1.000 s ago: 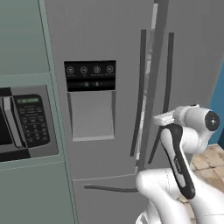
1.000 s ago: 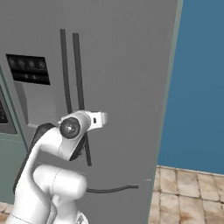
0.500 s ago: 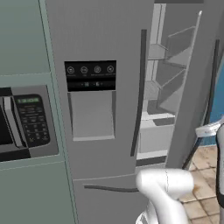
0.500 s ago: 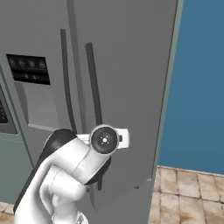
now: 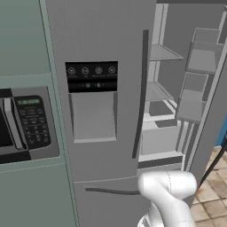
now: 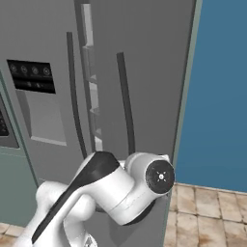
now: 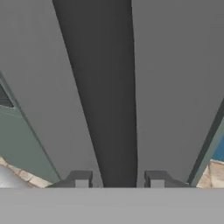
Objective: Retrieve a lemon from the fridge and place it on the cutting board with the fish.
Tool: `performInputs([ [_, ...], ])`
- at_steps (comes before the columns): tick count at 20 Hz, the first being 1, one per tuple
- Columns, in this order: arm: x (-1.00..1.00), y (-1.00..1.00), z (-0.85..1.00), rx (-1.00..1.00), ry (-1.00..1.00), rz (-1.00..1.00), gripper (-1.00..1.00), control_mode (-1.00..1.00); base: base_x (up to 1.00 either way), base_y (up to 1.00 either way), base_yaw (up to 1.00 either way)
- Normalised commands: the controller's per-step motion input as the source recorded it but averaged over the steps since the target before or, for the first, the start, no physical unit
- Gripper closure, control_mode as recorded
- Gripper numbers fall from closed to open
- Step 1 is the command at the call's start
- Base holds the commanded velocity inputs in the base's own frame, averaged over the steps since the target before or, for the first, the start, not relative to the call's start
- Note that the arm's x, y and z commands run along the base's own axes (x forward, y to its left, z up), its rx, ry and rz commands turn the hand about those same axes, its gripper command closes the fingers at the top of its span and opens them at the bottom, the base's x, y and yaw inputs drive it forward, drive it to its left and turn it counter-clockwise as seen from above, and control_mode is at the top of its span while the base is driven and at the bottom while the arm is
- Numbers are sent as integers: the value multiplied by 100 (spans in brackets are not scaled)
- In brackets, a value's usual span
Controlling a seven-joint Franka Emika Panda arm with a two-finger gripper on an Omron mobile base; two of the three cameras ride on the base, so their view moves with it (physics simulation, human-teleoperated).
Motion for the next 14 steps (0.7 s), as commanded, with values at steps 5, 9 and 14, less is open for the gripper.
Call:
performInputs([
  [5,-43,0,26,-7,-1,-2,-100,-100,0,0,0],
  [9,-47,0,26,-13,0,0,-100,-100,0,0,0],
  [14,-64,18,34,-26,1,-2,-100,-100,0,0,0],
])
